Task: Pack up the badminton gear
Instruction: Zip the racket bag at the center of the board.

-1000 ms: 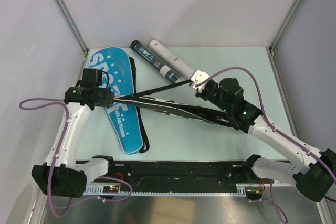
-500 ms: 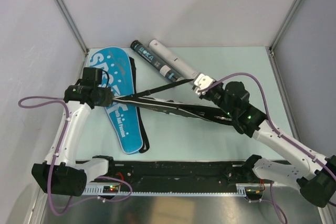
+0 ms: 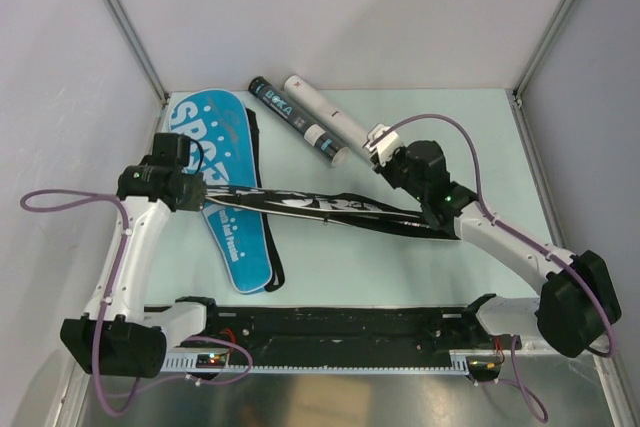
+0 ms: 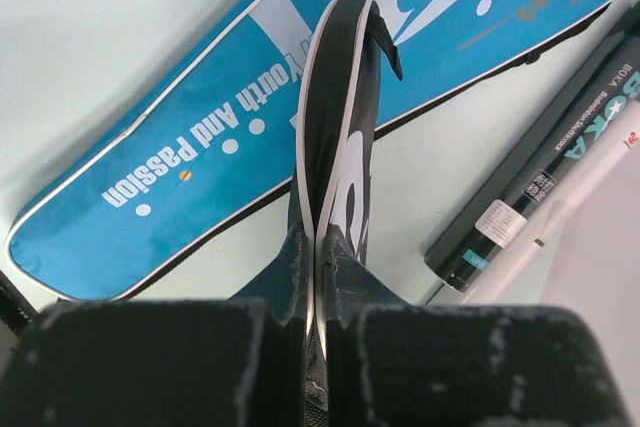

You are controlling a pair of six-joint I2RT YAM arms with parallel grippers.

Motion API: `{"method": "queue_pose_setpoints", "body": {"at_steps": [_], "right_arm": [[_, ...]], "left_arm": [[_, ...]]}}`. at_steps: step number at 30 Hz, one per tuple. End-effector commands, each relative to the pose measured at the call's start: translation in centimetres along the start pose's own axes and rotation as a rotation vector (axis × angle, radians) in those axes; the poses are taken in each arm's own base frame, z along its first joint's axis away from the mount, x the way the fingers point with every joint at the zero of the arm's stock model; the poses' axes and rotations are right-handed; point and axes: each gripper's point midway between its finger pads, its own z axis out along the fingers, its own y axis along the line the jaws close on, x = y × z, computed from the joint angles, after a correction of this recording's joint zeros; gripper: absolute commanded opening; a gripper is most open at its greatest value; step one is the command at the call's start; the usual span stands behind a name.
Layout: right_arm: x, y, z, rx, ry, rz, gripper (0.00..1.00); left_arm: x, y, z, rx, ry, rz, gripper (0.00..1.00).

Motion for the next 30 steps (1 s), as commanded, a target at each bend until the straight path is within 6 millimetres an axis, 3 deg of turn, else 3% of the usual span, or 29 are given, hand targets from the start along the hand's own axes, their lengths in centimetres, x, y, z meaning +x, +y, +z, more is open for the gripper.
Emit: {"method": "queue_pose_setpoints", "body": {"at_steps": [1, 7, 15, 18, 25, 30], "right_arm": [[-2.9, 0.6, -1.7, 0.012, -0.013, 0.245, 0.26], [-5.7, 2.6, -5.9, -0.055, -0.018, 0.758, 0.40], [-6.3, 12.5, -8.0, -0.346, 0.061, 1.096, 0.45], [-6.0, 15.6, -8.7, -0.384, 0.076, 1.161, 0.50], [-5.5, 19.7, -8.4, -0.367, 0.062, 1.222, 0.55], [-4.8, 21.0, -6.7, -0.311, 0.055, 1.236, 0.60]], "left_arm": [[-1.0, -0.3, -1.2, 0.045, -0.031, -0.075, 0.00], [-0.6, -0.7, -1.5, 0.055, -0.004, -0.110, 0.00], [-0.5, -1.1, -1.8, 0.066, 0.009, -0.133, 0.00], [-0.5, -1.2, -1.9, 0.070, 0.012, -0.135, 0.00], [-0.4, -1.4, -2.0, 0.071, 0.020, -0.139, 0.00], [-0.2, -1.3, -1.9, 0.066, 0.026, -0.140, 0.00]]}}
